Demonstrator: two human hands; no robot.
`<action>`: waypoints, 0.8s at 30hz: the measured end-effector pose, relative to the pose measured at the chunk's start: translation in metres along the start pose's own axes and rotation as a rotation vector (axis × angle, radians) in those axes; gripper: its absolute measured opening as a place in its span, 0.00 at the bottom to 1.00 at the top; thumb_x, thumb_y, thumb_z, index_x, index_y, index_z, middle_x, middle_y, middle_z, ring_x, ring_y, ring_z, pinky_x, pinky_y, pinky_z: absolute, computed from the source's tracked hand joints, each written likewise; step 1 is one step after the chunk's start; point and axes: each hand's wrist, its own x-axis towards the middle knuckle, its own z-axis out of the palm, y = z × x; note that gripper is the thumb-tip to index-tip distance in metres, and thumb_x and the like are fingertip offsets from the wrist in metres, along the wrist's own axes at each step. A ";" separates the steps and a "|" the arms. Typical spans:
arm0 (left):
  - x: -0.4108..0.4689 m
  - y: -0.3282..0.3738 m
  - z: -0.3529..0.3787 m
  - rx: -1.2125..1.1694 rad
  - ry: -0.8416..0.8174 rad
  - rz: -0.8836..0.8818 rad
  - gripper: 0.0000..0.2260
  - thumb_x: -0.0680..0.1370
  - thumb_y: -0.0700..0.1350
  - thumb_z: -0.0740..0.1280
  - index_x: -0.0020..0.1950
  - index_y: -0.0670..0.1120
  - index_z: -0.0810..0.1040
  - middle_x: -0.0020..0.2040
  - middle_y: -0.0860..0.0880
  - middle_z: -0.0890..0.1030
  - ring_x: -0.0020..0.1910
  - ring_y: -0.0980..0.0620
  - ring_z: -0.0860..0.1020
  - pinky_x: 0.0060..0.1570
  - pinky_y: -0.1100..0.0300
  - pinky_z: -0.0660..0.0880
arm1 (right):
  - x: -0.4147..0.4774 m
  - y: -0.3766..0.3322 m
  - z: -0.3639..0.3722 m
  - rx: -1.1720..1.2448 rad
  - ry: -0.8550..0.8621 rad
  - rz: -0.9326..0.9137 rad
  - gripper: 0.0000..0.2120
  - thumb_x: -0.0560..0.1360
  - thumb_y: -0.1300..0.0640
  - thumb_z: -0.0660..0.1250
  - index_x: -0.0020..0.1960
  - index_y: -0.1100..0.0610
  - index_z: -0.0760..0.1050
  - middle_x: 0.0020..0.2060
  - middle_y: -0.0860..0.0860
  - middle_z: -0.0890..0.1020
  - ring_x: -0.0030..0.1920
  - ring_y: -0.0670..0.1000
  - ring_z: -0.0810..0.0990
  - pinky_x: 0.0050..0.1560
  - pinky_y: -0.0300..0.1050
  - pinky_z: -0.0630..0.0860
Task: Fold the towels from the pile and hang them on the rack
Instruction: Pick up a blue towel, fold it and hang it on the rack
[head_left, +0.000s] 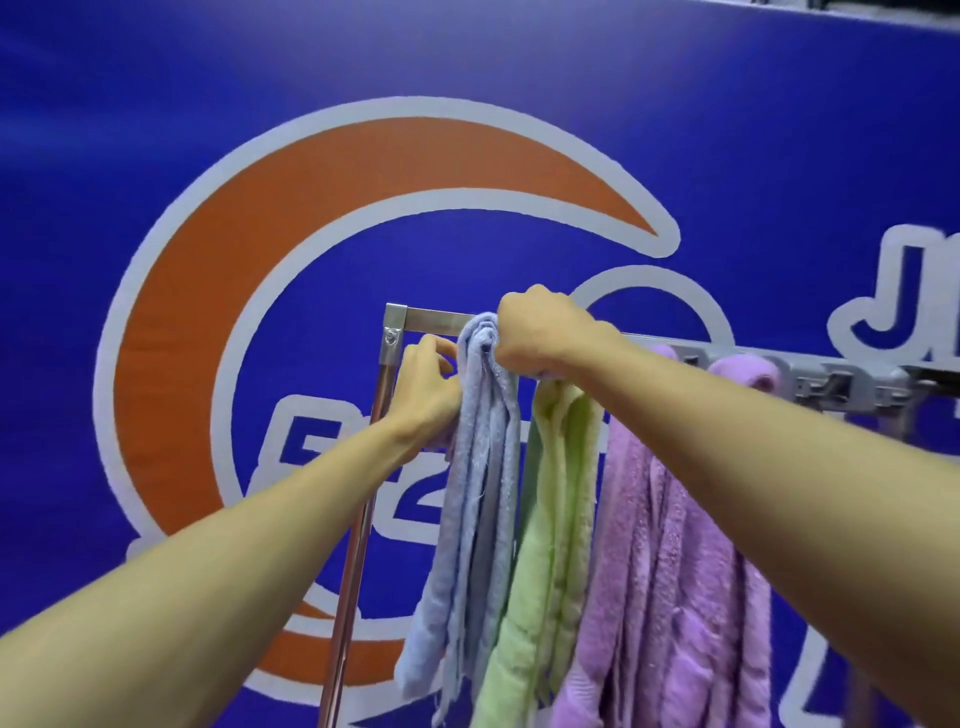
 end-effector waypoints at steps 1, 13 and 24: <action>-0.002 0.002 -0.002 -0.031 0.002 -0.019 0.11 0.74 0.48 0.70 0.51 0.47 0.71 0.49 0.47 0.77 0.42 0.53 0.76 0.33 0.63 0.69 | -0.001 -0.001 0.000 0.035 -0.037 0.016 0.10 0.75 0.63 0.58 0.35 0.59 0.64 0.35 0.53 0.70 0.31 0.52 0.67 0.27 0.42 0.62; -0.024 0.024 -0.017 -0.405 -0.110 -0.118 0.10 0.79 0.48 0.63 0.57 0.50 0.80 0.49 0.51 0.84 0.43 0.57 0.83 0.37 0.66 0.77 | -0.022 -0.005 0.070 0.485 -0.238 0.093 0.08 0.74 0.63 0.61 0.36 0.60 0.68 0.35 0.54 0.72 0.40 0.55 0.71 0.37 0.43 0.65; -0.057 0.038 -0.038 -0.024 -0.197 -0.124 0.15 0.82 0.50 0.55 0.57 0.44 0.77 0.51 0.43 0.82 0.50 0.45 0.81 0.46 0.51 0.81 | -0.044 0.001 0.081 0.651 -0.163 0.147 0.08 0.74 0.64 0.57 0.35 0.60 0.67 0.34 0.55 0.73 0.37 0.55 0.71 0.33 0.46 0.65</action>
